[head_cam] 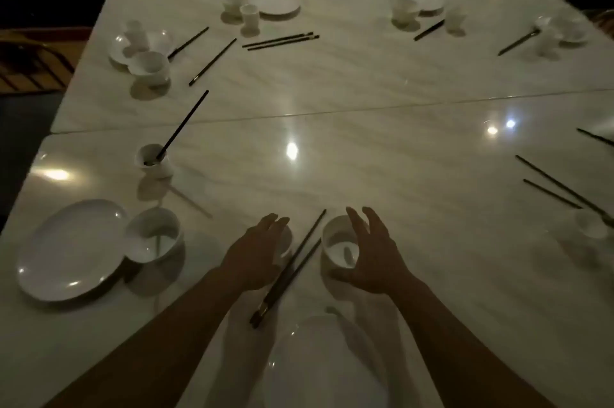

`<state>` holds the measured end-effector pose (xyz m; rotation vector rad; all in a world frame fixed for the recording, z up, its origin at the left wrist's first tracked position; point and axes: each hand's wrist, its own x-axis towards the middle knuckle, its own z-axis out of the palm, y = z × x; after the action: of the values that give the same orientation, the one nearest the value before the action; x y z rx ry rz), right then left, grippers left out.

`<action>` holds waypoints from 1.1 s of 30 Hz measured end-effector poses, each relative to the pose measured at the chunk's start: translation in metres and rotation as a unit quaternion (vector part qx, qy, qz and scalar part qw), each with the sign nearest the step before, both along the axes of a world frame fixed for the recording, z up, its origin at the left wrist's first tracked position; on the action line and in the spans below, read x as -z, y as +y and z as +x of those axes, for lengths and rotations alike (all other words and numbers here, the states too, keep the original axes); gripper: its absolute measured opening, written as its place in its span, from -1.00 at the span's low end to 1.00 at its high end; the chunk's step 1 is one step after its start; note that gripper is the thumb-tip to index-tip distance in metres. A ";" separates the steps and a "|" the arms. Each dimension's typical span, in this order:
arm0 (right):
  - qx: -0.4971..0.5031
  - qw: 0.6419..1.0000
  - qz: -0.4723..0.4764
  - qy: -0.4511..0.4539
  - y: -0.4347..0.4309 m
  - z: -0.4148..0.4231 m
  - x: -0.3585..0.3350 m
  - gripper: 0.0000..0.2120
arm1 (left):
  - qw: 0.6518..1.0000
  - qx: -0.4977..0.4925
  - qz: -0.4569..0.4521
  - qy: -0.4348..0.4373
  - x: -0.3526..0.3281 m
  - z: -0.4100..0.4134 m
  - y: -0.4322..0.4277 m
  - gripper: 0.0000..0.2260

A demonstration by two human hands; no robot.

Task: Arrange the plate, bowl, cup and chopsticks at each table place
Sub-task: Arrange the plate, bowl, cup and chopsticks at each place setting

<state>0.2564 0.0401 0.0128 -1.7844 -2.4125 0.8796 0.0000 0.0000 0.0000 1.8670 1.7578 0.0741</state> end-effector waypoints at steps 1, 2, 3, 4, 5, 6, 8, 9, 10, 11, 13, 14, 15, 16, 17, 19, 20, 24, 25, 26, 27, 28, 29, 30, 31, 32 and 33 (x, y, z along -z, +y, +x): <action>0.017 1.000 -0.012 0.021 0.001 -0.002 0.003 0.24 | 1.000 0.000 0.007 0.008 0.002 0.001 0.002 -0.16; 0.049 0.998 -0.015 0.029 0.003 -0.004 0.006 0.25 | 1.000 -0.014 0.021 0.002 0.002 0.002 0.004 -0.19; 0.074 0.997 -0.014 0.031 0.002 -0.006 0.008 0.25 | 0.999 -0.025 0.027 -0.001 0.005 0.001 0.004 -0.22; 0.101 0.995 -0.008 0.026 0.001 -0.007 0.011 0.25 | 0.999 -0.035 0.039 -0.003 0.008 0.000 0.006 -0.24; 0.118 0.993 0.002 0.019 -0.001 -0.009 0.014 0.26 | 0.998 -0.043 0.047 -0.006 0.009 -0.001 0.006 -0.26; 0.130 0.991 0.013 0.012 -0.004 -0.011 0.016 0.27 | 0.997 -0.049 0.055 -0.011 0.010 -0.001 0.004 -0.28; 0.139 0.990 0.033 0.003 -0.008 -0.011 0.021 0.29 | 0.994 -0.061 0.084 -0.015 0.008 -0.003 -0.002 -0.30; 0.141 0.989 0.040 0.005 -0.010 -0.011 0.023 0.29 | 0.993 -0.072 0.091 -0.011 0.006 -0.005 -0.007 -0.31; 0.141 0.989 0.048 0.012 -0.011 -0.011 0.025 0.28 | 0.992 -0.086 0.096 -0.010 0.003 -0.007 -0.014 -0.31; 0.140 0.989 0.046 0.021 -0.013 -0.011 0.027 0.27 | 0.990 -0.101 0.100 -0.007 -0.001 -0.010 -0.023 -0.31; 0.142 0.988 0.035 0.043 -0.014 -0.011 0.029 0.26 | 0.986 -0.125 0.109 -0.006 -0.008 -0.017 -0.045 -0.31; 0.144 0.988 0.033 0.051 -0.015 -0.011 0.029 0.24 | 0.984 -0.136 0.111 -0.007 -0.012 -0.021 -0.059 -0.30; 0.146 0.987 0.033 0.057 -0.015 -0.011 0.029 0.23 | 0.983 -0.146 0.111 -0.008 -0.015 -0.025 -0.073 -0.29; 0.148 0.986 0.034 0.063 -0.015 -0.010 0.029 0.22 | 0.981 -0.156 0.115 -0.010 -0.016 -0.028 -0.088 -0.29; 0.150 0.986 0.034 0.068 -0.016 -0.010 0.028 0.21 | 0.980 -0.161 0.114 -0.011 -0.018 -0.030 -0.103 -0.29; 0.157 0.984 0.036 0.077 -0.022 -0.005 0.027 0.20 | 0.980 -0.166 0.109 -0.018 -0.020 -0.030 -0.131 -0.30; 0.164 0.982 0.036 0.084 -0.026 -0.001 0.026 0.20 | 0.980 -0.168 0.103 -0.023 -0.020 -0.029 -0.144 -0.30; 0.197 0.975 0.038 0.094 -0.052 0.027 0.018 0.20 | 0.980 -0.177 0.085 -0.036 -0.013 -0.022 -0.189 -0.28; 0.204 0.974 0.034 0.090 -0.061 0.035 0.016 0.20 | 0.980 -0.178 0.081 -0.042 -0.011 -0.020 -0.198 -0.28; 0.212 0.973 0.032 0.086 -0.072 0.044 0.014 0.20 | 0.979 -0.179 0.082 -0.046 -0.008 -0.018 -0.207 -0.28; 0.219 0.972 0.032 0.083 -0.083 0.052 0.011 0.19 | 0.979 -0.178 0.083 -0.050 -0.006 -0.015 -0.215 -0.28; 0.224 0.971 0.034 0.080 -0.096 0.061 0.008 0.17 | 0.979 -0.176 0.086 -0.053 -0.004 -0.013 -0.222 -0.28; 0.229 0.970 0.033 0.075 -0.108 0.069 0.004 0.15 | 0.979 -0.173 0.087 -0.056 -0.003 -0.010 -0.228 -0.27; 0.234 0.969 0.029 0.070 -0.122 0.077 0.001 0.13 | 0.980 -0.170 0.088 -0.058 -0.001 -0.006 -0.234 -0.27; 0.242 0.968 0.025 0.067 -0.135 0.083 -0.002 0.11 | 0.979 -0.170 0.089 -0.061 0.000 -0.003 -0.239 -0.27; 0.251 0.965 0.023 0.068 -0.148 0.089 -0.004 0.10 | 0.979 -0.173 0.091 -0.064 0.002 -0.001 -0.245 -0.28; 0.256 0.964 0.026 0.071 -0.160 0.093 -0.006 0.10 | 0.977 -0.175 0.095 -0.069 0.003 0.002 -0.250 -0.29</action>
<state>0.3497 -0.1200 0.0187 -2.0910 -1.7374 0.8322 0.0017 -0.2495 -0.0030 1.6100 2.0196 0.5094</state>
